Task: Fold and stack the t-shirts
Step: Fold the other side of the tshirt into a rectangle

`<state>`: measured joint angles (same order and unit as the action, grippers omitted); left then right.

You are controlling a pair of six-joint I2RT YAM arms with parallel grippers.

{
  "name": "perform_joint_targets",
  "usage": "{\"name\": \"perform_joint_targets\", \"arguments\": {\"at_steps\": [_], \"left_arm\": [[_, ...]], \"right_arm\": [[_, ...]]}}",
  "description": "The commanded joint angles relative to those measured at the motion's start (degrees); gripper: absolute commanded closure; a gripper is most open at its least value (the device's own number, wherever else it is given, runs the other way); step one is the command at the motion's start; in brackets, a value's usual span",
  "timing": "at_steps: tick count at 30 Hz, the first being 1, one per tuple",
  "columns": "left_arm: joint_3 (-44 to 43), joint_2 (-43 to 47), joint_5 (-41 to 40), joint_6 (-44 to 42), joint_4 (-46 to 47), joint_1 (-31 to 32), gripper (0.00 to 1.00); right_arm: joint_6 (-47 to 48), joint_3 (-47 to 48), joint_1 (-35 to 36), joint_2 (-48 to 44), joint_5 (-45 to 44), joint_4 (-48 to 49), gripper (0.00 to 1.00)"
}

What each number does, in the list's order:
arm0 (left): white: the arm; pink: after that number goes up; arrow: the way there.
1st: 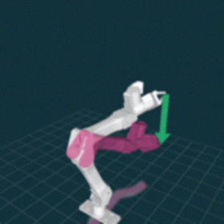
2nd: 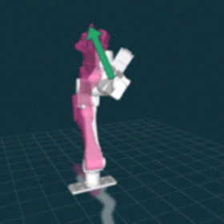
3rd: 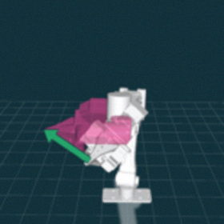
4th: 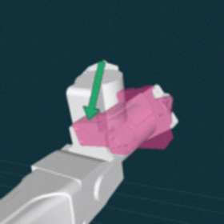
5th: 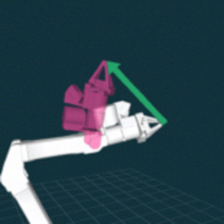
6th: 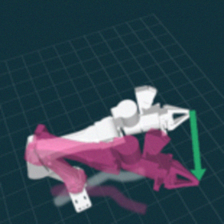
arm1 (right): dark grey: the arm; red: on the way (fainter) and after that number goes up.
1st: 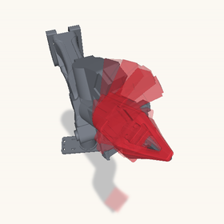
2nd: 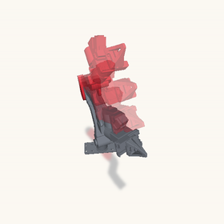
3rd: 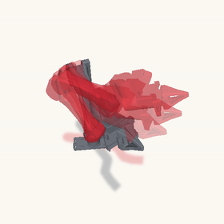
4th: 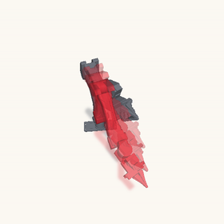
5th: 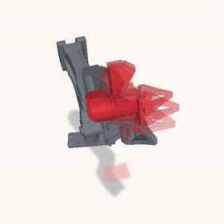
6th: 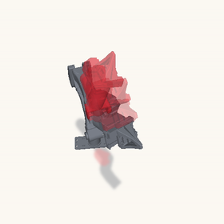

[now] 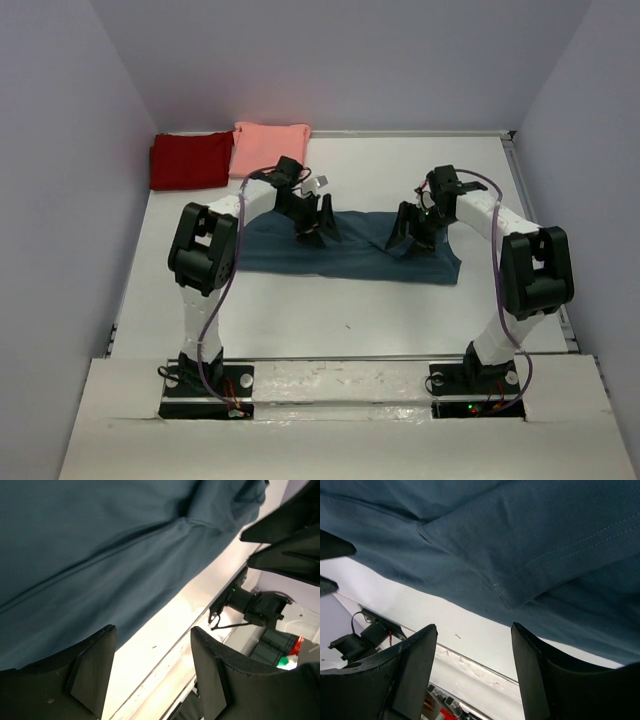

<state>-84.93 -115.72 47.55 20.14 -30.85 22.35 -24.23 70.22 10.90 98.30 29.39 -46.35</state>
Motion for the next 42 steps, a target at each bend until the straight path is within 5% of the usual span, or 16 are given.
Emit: {"name": "perform_joint_targets", "arguments": {"at_steps": [1,9,21,28,33,36,39,40,42], "left_arm": [[-2.17,-0.29,5.71,3.41,3.16,4.10,0.31],[-3.41,-3.54,5.89,6.48,8.25,11.49,0.33],[-5.07,-8.11,-1.22,7.63,5.73,11.31,0.51],[-5.69,-12.77,-8.26,4.91,-2.72,9.38,0.75],[-4.11,-13.65,-9.49,4.91,-3.25,8.77,0.76],[-4.72,-14.09,-9.84,4.73,-3.69,8.76,0.76],[-4.90,-14.36,-9.67,4.73,-3.87,8.85,0.76],[-4.90,-14.53,-9.58,4.64,-3.95,8.77,0.76],[-4.90,-14.53,-9.49,4.64,-3.95,8.77,0.76]], "right_arm": [[-0.56,-0.95,0.44,1.10,0.41,3.37,0.33],[-0.38,-2.89,0.44,1.45,-0.64,5.04,0.34],[-0.30,-0.61,0.44,2.68,-2.40,6.53,0.33],[0.15,1.24,0.44,5.14,-3.11,7.50,0.40],[-0.29,1.50,0.44,5.41,-3.28,8.20,0.43],[-0.56,1.59,0.44,5.85,-3.20,8.20,0.52],[-0.73,1.24,0.44,6.20,-3.11,8.38,0.72],[-0.82,0.98,0.44,6.20,-3.11,8.47,0.88],[-1.08,0.89,0.44,6.29,-3.02,8.64,0.98]]}}
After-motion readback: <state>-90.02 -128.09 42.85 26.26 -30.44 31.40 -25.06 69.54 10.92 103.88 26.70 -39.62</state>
